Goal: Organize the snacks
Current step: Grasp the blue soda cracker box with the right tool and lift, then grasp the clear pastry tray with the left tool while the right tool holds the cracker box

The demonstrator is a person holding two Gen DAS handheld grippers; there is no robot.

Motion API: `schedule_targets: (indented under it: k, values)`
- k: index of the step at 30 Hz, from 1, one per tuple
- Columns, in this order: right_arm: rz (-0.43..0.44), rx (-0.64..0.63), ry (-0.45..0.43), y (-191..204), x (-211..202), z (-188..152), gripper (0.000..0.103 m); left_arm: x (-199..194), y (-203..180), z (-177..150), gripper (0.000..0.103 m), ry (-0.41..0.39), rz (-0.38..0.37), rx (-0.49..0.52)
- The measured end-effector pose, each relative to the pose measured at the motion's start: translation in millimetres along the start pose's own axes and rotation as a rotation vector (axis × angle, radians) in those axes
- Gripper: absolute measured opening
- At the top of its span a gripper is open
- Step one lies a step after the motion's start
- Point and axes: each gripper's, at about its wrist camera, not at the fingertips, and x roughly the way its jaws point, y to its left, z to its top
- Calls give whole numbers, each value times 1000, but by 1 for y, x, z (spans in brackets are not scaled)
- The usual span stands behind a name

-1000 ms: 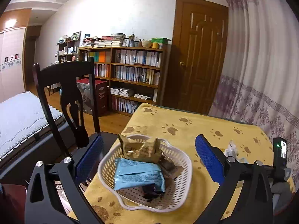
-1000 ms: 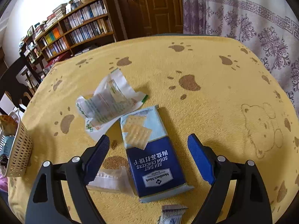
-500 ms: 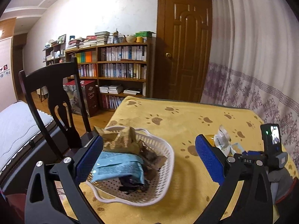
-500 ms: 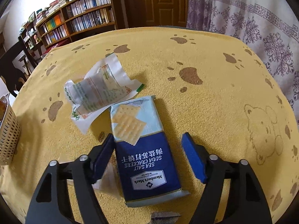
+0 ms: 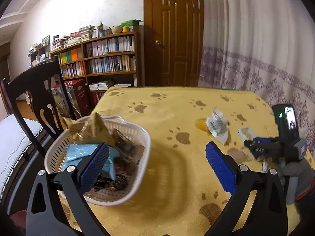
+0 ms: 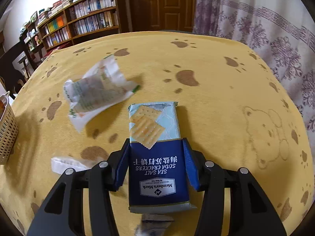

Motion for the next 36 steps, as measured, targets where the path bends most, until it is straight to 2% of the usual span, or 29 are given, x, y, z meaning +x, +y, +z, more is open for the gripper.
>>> schedule_targets:
  k: [10, 18, 25, 36]
  values:
    - [4, 148, -15, -63, -9, -8, 50, 26, -38, -14, 100, 76, -51, 55]
    - [9, 188, -39, -89, -17, -20, 50, 50, -72, -20, 100, 138, -87, 77]
    - [-1, 140, -78, -85, -19, -31, 50, 77, -112, -21, 100, 191, -126, 85]
    - [67, 164, -95, -91, -23, -36, 50, 120, -162, -19, 100, 264, -131, 52]
